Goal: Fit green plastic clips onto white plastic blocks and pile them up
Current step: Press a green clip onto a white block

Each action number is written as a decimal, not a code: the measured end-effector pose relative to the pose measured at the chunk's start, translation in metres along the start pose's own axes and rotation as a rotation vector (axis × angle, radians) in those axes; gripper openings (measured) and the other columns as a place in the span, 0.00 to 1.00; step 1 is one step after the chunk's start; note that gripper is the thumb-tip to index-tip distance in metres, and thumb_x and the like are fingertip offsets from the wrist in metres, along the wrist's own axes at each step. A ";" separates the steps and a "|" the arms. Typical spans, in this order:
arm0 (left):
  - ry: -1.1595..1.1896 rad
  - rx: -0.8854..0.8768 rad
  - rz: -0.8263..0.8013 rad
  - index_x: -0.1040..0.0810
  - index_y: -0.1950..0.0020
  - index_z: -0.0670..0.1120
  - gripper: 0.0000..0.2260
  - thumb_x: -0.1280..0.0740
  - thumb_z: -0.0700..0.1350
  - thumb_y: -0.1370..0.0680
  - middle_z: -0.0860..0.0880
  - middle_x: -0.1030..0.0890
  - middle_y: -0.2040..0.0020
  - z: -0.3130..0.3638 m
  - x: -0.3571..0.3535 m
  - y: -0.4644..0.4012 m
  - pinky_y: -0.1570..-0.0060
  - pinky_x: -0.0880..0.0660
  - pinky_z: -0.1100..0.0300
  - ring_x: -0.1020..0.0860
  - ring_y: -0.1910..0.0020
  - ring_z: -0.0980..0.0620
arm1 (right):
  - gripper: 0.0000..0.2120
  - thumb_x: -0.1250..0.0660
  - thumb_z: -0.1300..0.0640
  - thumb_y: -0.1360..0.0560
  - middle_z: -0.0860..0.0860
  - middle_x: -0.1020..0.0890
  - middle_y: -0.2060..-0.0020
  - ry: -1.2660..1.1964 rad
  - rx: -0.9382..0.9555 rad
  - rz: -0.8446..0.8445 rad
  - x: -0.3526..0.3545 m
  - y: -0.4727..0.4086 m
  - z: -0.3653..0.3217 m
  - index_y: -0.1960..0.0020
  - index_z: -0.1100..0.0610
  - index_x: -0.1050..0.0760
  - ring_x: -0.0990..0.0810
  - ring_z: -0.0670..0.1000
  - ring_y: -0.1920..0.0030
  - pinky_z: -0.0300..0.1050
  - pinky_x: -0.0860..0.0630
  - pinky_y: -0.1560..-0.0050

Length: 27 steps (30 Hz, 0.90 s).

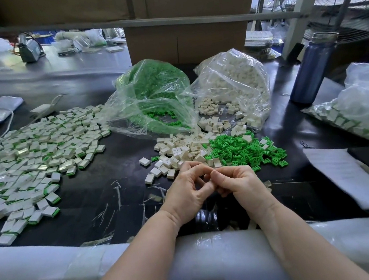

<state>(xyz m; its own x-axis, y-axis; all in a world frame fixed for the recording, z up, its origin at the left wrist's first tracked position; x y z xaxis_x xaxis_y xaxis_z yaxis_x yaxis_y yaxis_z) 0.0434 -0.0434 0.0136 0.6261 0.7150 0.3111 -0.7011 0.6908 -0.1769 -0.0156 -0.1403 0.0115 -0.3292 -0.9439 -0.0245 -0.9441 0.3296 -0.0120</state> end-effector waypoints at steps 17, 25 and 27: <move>-0.084 -0.034 -0.025 0.26 0.61 0.62 0.15 0.33 0.39 0.26 0.56 0.31 0.49 -0.003 -0.003 -0.001 0.52 0.26 0.59 0.28 0.62 0.56 | 0.11 0.35 0.62 0.26 0.48 0.21 0.74 -0.008 -0.014 -0.007 0.000 0.002 -0.002 0.64 0.55 0.17 0.27 0.41 0.73 0.31 0.29 0.70; -0.170 -0.016 -0.052 0.28 0.62 0.64 0.06 0.37 0.50 0.32 0.56 0.32 0.49 0.000 -0.007 0.000 0.48 0.25 0.49 0.27 0.61 0.54 | 0.13 0.35 0.64 0.26 0.48 0.24 0.76 -0.040 -0.017 0.015 0.001 0.002 -0.001 0.66 0.57 0.18 0.30 0.41 0.75 0.31 0.32 0.73; -0.180 -0.015 -0.055 0.28 0.62 0.64 0.06 0.37 0.51 0.32 0.57 0.32 0.48 0.001 -0.007 0.000 0.48 0.25 0.48 0.26 0.60 0.53 | 0.12 0.35 0.64 0.26 0.49 0.24 0.76 -0.041 -0.017 0.017 0.002 0.002 -0.001 0.66 0.57 0.18 0.30 0.41 0.75 0.31 0.33 0.73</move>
<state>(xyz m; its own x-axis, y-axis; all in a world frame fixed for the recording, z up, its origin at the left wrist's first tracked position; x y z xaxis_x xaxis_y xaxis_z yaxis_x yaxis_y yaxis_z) 0.0390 -0.0479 0.0121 0.5911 0.6467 0.4820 -0.6619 0.7304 -0.1683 -0.0180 -0.1414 0.0121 -0.3441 -0.9366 -0.0656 -0.9388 0.3445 0.0054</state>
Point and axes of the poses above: each hand's wrist, its own y-axis away from the middle knuckle, its own x-axis out of the back of the hand, z = x × y, the point moved 6 cm from there along -y, towards the middle knuckle
